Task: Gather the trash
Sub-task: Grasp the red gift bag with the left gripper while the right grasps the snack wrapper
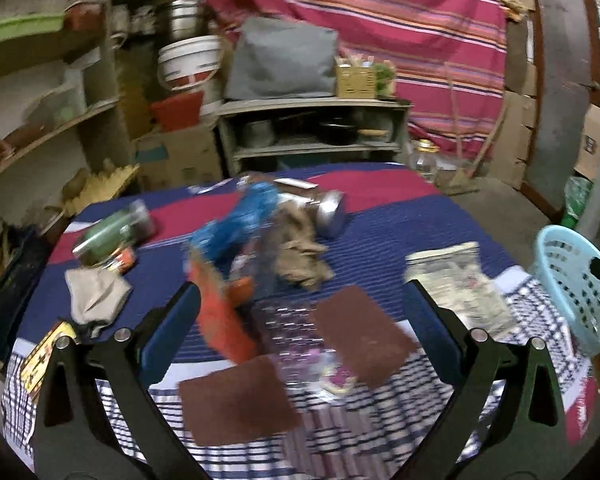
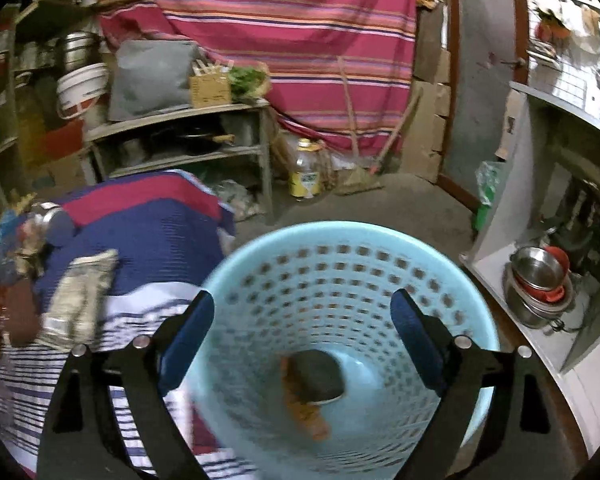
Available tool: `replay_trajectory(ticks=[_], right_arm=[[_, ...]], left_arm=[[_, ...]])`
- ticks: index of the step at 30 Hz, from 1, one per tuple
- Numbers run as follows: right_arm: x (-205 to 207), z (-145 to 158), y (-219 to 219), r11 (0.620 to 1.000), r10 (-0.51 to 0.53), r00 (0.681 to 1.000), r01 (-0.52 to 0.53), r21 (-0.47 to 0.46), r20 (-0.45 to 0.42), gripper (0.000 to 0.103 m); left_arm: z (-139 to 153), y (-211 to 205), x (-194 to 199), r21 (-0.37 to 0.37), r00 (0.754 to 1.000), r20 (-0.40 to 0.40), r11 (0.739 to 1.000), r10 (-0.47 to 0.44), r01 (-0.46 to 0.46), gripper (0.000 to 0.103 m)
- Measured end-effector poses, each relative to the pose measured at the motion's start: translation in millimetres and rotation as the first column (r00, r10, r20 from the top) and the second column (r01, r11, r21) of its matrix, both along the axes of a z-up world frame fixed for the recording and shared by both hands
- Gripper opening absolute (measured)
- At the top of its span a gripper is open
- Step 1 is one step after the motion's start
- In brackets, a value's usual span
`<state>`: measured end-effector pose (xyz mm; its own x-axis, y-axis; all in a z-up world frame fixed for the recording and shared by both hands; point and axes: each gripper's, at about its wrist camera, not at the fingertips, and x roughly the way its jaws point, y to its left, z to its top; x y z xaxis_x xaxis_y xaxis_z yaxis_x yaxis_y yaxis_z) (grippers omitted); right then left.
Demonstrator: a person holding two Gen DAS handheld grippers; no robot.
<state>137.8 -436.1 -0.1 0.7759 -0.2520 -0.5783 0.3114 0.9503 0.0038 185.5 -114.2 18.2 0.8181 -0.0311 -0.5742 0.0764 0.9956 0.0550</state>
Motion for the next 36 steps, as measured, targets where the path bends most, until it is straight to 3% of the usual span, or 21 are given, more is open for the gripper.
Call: replay_trajectory(ticks=[4,9,13,17,25,28,29,33,36], right_arm=[[8,-1,35,0.999,0.053,0.999,-0.053,0.006,-0.012,0.088],[18,-6,73,0.994,0.109,0.993,-0.11,-0.012,-0.038,0.088],[27,-11,89,0.991,0.134,0.989,-0.135,-0.009,-0.061,0.088],[34,-16,104,0.988,0.153,0.985,-0.155,-0.012,-0.083,0.088],[46,-22,132,0.982,0.183,0.977,-0.187,-0.026,-0.112,0.088],[50,-25,138,0.98,0.189,0.973,-0.195,-0.036,-0.13,0.088],[51,-26,140,0.98,0.19,0.972,-0.196,-0.033,-0.136,0.088],[56,-31,140,0.982,0.184,0.97,-0.19,-0.022,-0.156,0.088],[59,-34,139,0.982,0.181,0.969,-0.186,-0.018,-0.167,0.088]], left_arm=[[-9,23,5,-0.007,0.998,-0.009,0.998,0.059,-0.059,0.097],[-27,51,22,-0.036,0.991,-0.078,0.993,0.105,-0.108,0.097],[-40,62,35,-0.039,0.985,-0.117,0.991,0.125,-0.13,0.097],[-39,75,39,-0.09,0.983,-0.12,0.984,0.14,-0.151,0.097],[-36,92,36,-0.139,0.984,-0.132,0.98,0.121,-0.139,0.068],[-37,93,36,-0.152,0.985,-0.148,0.982,0.093,-0.115,0.043],[-37,93,36,-0.161,0.985,-0.155,0.981,0.079,-0.104,0.03],[-37,93,36,-0.176,0.986,-0.162,0.982,0.047,-0.075,0.018],[-35,95,35,-0.197,0.987,-0.157,0.978,0.04,-0.071,0.017]])
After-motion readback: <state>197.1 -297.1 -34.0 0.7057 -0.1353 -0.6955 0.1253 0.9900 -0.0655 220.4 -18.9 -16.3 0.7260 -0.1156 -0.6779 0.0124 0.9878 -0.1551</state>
